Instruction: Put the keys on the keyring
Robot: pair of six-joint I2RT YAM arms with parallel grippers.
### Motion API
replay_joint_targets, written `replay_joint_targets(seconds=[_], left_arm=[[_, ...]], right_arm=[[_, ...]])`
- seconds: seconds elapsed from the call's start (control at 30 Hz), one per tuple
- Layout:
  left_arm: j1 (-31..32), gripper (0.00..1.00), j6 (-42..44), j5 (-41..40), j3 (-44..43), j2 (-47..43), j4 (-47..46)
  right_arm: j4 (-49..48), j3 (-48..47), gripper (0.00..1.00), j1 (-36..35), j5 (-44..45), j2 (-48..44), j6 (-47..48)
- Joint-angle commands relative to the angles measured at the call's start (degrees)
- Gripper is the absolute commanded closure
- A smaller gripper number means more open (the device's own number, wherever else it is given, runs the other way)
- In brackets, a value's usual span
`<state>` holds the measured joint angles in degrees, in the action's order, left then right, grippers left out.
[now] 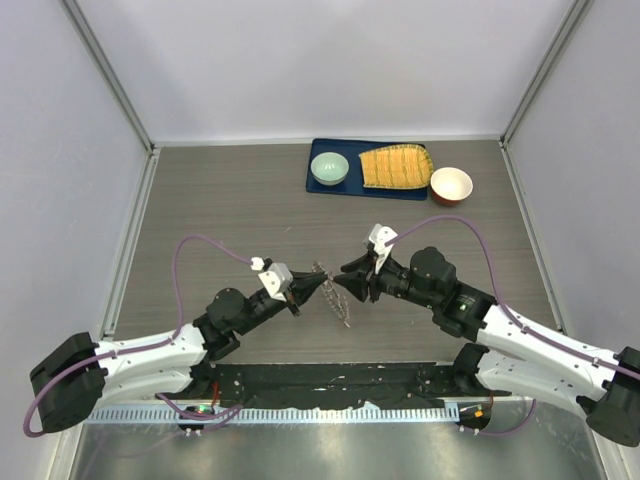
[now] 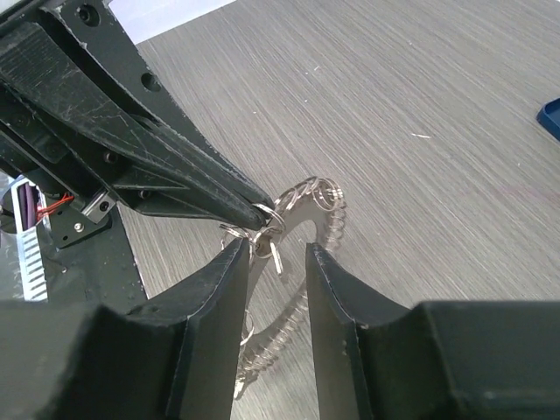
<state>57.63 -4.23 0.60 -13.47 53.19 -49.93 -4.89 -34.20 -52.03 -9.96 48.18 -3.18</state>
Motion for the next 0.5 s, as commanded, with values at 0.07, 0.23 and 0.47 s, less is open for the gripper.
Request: replay_joint_targets(seconds=[0.07,0.23,0.47], left_arm=[[-0.1,1.0,-0.2,-2.3,-2.2,-0.2,-6.1],[-0.1,1.0,-0.3,-2.2,-2.3,-0.1,-6.2],[-0.1,1.0,-1.0,-2.2,-2.1,-0.4,-6.4]], right_arm=[[-5.0,-0.7,0.61,-1.4,1.2,2.3,-2.2],[-5.4,-0.6,0.61,-1.8,2.2,3.7,-2.8],[-7.1,0.0,0.61,-1.9,4.3,4.8,-3.3]])
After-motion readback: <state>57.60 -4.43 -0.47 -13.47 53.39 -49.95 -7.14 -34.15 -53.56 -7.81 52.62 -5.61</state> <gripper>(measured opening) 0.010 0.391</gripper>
